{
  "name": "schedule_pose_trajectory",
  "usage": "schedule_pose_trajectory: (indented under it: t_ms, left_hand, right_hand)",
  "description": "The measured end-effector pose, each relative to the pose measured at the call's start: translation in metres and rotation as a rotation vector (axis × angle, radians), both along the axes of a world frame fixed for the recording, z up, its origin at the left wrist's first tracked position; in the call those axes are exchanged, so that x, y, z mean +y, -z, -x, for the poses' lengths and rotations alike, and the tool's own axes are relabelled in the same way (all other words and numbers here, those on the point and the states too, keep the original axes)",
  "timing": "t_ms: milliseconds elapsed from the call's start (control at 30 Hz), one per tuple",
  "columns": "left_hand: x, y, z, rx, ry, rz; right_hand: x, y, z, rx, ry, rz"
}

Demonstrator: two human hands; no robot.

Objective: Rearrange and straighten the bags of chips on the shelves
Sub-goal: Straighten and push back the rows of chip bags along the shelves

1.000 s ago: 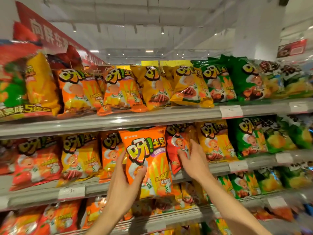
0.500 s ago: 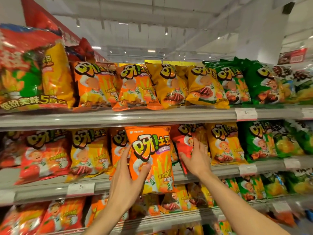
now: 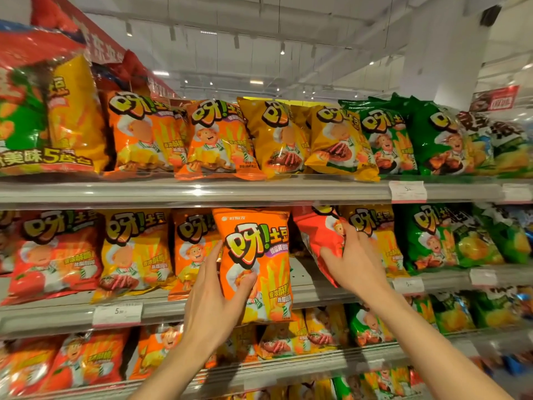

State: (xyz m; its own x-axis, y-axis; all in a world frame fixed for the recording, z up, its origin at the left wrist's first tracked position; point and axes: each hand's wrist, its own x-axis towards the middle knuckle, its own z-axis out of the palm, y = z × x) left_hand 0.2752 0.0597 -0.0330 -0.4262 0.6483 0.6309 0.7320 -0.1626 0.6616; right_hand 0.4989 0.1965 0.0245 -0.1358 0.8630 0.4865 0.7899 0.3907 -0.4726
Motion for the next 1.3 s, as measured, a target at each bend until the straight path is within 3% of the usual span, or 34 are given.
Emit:
schedule_pose_trajectory:
  t_ms: [333,733,933,1200,1300]
  left_hand:
    - [0.066,-0.007,-0.066,0.221,-0.123,0.128]
    - [0.16,-0.025,-0.105,0.192,-0.203,0.256]
    - [0.17,-0.012,-0.106,0.125,-0.226,0.204]
    - [0.165,-0.008,-0.105,0.255,-0.279,0.298]
    - [0.149,-0.008,-0.103,0.237,-0.209,0.216]
  right_hand:
    - [-0.012,-0.004,-0.082,-0.046,0.112,-0.014]
    - [-0.016,0.013,-0.117,-0.017,0.108,-0.003]
    - [-0.014,0.018,-0.121,-0.004,0.077,0.038]
    - [-0.013,0.017,-0.123,0.018,0.046,0.043]
    - [-0.014,0.019,-0.124,0.032,0.035,0.034]
